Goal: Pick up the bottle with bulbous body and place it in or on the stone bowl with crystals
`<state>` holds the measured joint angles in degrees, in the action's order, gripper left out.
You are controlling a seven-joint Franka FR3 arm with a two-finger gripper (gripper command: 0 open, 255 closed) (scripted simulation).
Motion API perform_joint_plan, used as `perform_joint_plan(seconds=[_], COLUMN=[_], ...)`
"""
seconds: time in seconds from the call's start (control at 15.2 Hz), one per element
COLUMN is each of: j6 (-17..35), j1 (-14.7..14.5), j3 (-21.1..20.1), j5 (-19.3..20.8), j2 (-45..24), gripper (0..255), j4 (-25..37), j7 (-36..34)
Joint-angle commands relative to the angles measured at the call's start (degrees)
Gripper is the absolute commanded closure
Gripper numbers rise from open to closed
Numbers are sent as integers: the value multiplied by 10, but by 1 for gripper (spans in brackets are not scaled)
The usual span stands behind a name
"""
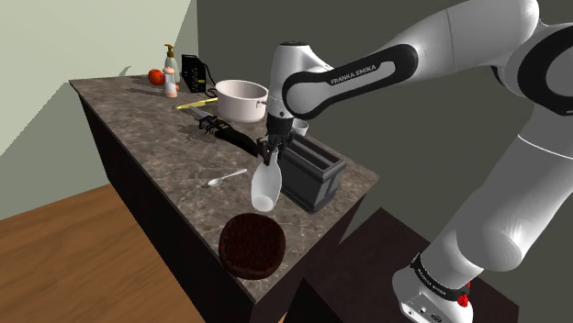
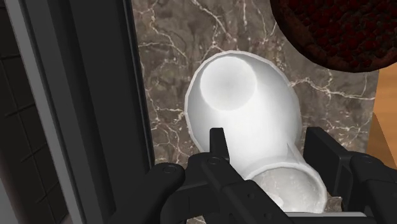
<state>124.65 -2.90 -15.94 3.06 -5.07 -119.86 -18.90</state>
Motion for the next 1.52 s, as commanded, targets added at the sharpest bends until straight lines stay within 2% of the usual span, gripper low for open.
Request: perform_joint_plan(seconds=[0.0, 1.45], j6=[-16, -179], j1=[0, 2], j3=[-1, 0], j5=[-3, -20], j2=[7, 55], gripper=[255, 255], j4=[9, 127], j7=[1, 16])
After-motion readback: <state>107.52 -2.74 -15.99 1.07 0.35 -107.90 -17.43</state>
